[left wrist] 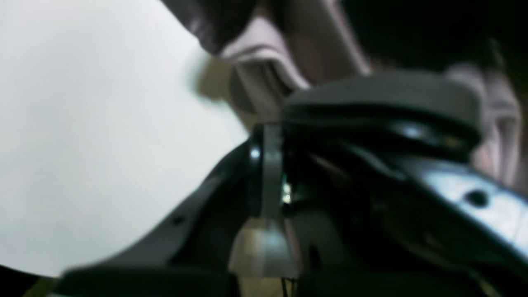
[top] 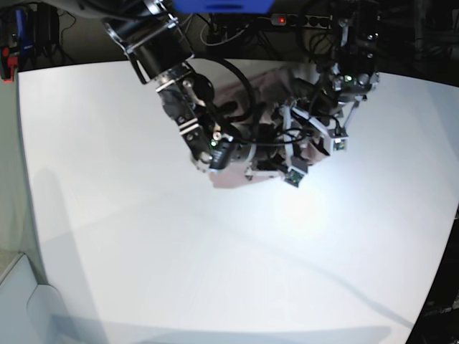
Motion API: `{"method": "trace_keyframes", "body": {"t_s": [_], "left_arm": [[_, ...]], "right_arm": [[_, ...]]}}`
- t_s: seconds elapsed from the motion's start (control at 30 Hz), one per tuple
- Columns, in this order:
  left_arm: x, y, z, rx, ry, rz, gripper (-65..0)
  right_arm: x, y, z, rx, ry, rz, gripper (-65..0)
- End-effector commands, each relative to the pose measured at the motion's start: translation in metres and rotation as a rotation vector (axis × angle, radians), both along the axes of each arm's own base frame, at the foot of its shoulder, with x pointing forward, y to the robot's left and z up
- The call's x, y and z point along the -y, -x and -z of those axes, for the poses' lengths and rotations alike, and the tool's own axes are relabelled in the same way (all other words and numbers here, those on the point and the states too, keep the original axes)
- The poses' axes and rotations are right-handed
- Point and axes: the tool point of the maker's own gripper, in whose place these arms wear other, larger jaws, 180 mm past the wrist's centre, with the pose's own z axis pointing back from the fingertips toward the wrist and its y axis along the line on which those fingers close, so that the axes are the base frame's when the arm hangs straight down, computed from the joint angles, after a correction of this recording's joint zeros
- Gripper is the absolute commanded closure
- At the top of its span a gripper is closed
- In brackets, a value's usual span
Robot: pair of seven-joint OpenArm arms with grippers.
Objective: Layout the t-shirt on the table in an organized manner, then fold the t-shirt properly
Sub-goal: 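Press and adjust the folded bundle with both grippers, then hold the bundle edges with both grippers and flatten the folded shirt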
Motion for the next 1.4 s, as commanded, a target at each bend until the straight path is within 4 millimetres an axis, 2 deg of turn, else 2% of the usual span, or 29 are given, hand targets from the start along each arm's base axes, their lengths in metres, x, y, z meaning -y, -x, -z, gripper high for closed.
{"method": "trace_keyframes", "body": {"t_s": [0.0, 0.13, 0.2, 0.43, 0.6, 0.73, 0.87, 1.03, 1.27, 1.37], "left_arm": [[-0.01, -0.016, -0.014, 0.075, -0.037, -0.031, 0.0], [-0.008, -0.014, -0.021, 0.091, -0.034, -0.028, 0.0], [-0.007, -0.015, -0.025, 0.102, -0.032, -0.026, 0.0], [-0.005, -0.001, -0.033, 0.106, -0.028, -0.014, 0.0], [-0.009, 0.012, -0.028, 0.079, -0.044, -0.003, 0.0], [-0.008, 0.025, -0.03, 0.069, -0.042, 0.003, 0.0], [-0.007, 0.034, -0.029, 0.055, -0.04, 0.006, 0.0], [-0.005, 0.035, -0.029, 0.057, -0.037, 0.008, 0.0], [-0.001, 0.036, -0.029, 0.058, -0.024, 0.004, 0.0], [0.008, 0.037, -0.03, 0.051, 0.044, 0.002, 0.0]], "right_arm": [[-0.024, 0.009, -0.04, 0.019, -0.165, -0.047, -35.9], [-0.011, 0.009, -0.06, 0.102, -0.186, -0.04, -37.3], [-0.002, 0.008, -0.062, 0.119, -0.184, -0.025, -37.3], [0.051, -0.012, -0.05, 0.114, -0.152, 0.123, -37.3], [0.085, -0.024, -0.049, 0.126, -0.143, 0.228, -37.3], [0.123, -0.034, -0.047, 0.142, -0.116, 0.326, -37.3], [0.153, -0.033, -0.041, 0.141, -0.086, 0.396, -37.3], [0.159, -0.023, -0.029, 0.107, -0.069, 0.41, -37.3], [0.159, -0.014, -0.031, 0.108, -0.07, 0.407, -37.3], [0.163, -0.013, -0.027, 0.106, -0.054, 0.407, -37.2]]}}
